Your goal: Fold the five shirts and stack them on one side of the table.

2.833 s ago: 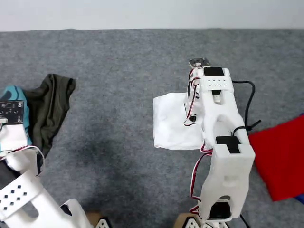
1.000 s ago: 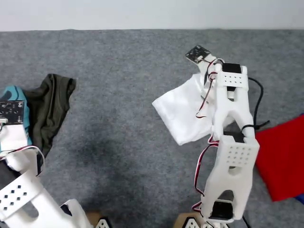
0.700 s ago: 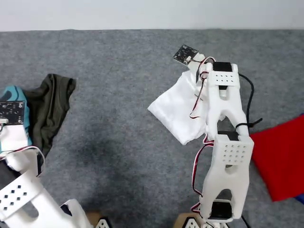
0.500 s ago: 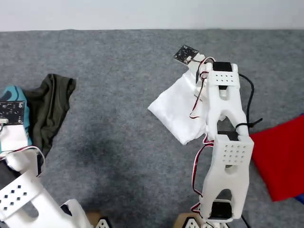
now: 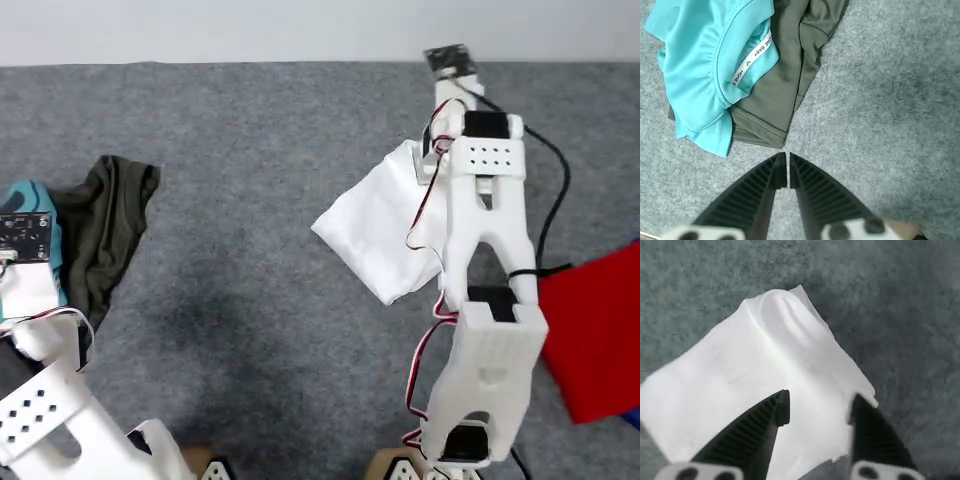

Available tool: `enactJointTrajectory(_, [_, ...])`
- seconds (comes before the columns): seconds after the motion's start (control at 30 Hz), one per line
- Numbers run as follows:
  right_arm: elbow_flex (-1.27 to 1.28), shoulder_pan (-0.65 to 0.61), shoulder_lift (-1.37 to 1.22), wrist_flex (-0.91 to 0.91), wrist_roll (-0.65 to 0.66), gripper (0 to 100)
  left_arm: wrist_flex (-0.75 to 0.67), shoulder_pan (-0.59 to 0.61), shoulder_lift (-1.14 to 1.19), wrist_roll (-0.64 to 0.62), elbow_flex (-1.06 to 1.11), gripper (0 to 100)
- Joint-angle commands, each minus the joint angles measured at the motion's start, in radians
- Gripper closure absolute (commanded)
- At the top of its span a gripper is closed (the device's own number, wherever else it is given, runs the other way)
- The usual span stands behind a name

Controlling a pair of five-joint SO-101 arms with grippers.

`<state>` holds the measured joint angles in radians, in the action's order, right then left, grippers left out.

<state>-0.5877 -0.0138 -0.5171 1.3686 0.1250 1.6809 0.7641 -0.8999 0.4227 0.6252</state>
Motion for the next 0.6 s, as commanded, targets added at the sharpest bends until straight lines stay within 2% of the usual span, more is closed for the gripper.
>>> enactJointTrajectory(0.0, [-0.058,0.004,0.133,0.09,-0.109,94.4,0.0,0.003,-0.014,0.009,-0.004,98])
enactJointTrajectory(0.17, [-0.058,0.004,0.226,0.239,-0.318,94.5,0.003,0.003,-0.014,0.009,-0.004,98])
enactJointTrajectory(0.33, [-0.055,-0.002,0.248,0.36,-0.677,94.2,0.006,0.003,-0.008,0.009,-0.004,98])
enactJointTrajectory(0.57, [-0.052,-0.027,0.142,0.203,-0.698,93.7,0.002,0.002,-0.006,0.009,-0.004,98])
